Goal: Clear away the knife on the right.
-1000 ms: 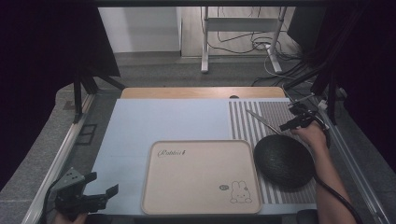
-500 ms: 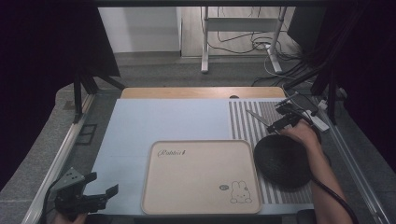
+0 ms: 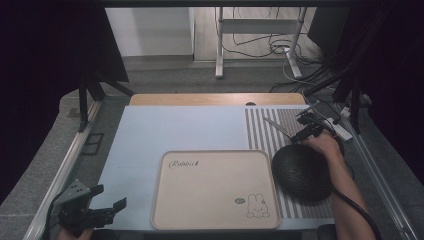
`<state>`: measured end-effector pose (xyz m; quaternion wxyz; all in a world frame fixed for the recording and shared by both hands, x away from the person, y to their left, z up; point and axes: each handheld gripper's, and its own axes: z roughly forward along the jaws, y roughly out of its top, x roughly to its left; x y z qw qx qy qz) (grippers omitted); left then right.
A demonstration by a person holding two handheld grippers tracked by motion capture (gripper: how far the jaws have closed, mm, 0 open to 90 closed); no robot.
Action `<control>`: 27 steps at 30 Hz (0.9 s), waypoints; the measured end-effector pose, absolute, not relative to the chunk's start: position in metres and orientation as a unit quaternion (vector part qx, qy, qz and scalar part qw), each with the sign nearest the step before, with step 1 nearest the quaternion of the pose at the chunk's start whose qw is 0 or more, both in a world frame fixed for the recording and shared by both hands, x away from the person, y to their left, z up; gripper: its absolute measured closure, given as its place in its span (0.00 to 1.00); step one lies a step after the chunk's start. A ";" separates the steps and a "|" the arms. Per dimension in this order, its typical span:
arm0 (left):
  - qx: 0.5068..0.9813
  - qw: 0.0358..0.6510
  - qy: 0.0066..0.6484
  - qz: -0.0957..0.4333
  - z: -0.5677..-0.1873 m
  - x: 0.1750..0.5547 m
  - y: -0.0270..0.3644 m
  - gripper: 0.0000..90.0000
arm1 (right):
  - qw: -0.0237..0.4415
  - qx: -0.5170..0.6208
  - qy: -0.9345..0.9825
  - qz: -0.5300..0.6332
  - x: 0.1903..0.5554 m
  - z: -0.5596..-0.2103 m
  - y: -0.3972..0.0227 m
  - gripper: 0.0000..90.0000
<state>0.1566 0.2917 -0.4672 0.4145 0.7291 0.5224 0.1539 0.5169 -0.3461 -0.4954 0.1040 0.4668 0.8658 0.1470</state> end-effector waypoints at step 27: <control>0.727 0.417 0.524 0.153 -0.467 0.156 0.292 0.04 | 0.116 0.485 0.850 0.169 0.519 -0.484 -0.386 0.89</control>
